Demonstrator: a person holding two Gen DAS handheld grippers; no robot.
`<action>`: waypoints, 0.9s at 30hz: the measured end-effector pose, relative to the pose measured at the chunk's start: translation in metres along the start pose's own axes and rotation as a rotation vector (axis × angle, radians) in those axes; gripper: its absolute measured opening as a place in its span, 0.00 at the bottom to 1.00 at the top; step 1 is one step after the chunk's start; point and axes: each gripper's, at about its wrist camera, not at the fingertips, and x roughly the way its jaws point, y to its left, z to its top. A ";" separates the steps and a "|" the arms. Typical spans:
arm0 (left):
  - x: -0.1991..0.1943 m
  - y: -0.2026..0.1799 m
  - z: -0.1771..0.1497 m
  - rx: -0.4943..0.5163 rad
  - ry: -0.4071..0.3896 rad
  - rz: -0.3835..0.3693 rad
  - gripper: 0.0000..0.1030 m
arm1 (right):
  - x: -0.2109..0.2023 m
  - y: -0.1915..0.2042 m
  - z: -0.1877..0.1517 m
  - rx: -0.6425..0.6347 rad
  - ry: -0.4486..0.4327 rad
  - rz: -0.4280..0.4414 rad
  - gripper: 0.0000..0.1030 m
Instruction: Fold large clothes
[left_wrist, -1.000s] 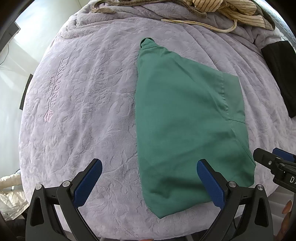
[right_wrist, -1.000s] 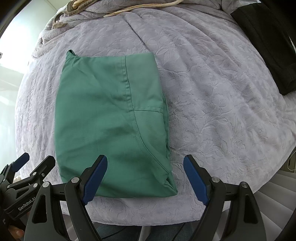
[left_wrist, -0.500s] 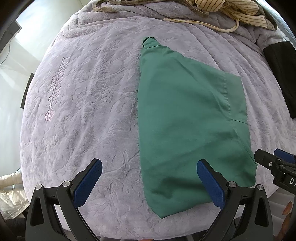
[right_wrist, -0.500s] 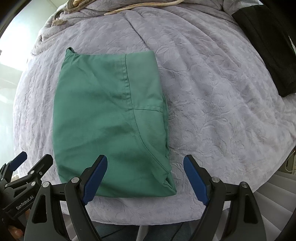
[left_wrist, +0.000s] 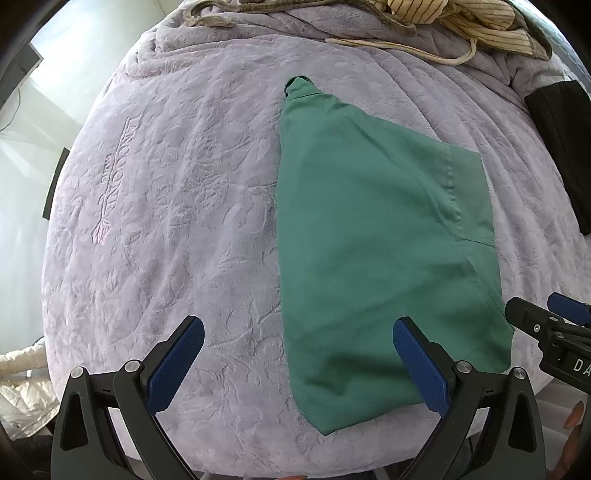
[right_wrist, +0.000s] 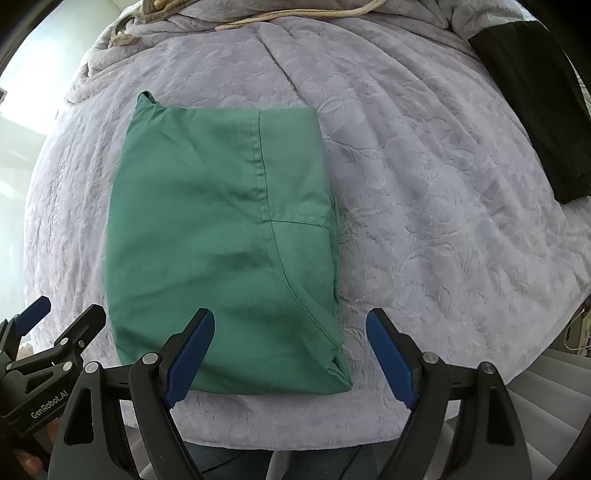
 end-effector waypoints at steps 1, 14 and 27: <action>0.000 0.000 0.000 0.000 -0.001 0.000 1.00 | 0.000 0.000 0.000 -0.002 -0.002 -0.002 0.84; -0.003 -0.004 0.000 0.003 -0.007 -0.001 1.00 | -0.001 0.000 0.001 -0.006 -0.005 -0.004 0.84; -0.006 -0.005 0.000 -0.005 -0.028 0.016 0.99 | -0.001 0.003 0.000 -0.013 -0.001 -0.002 0.84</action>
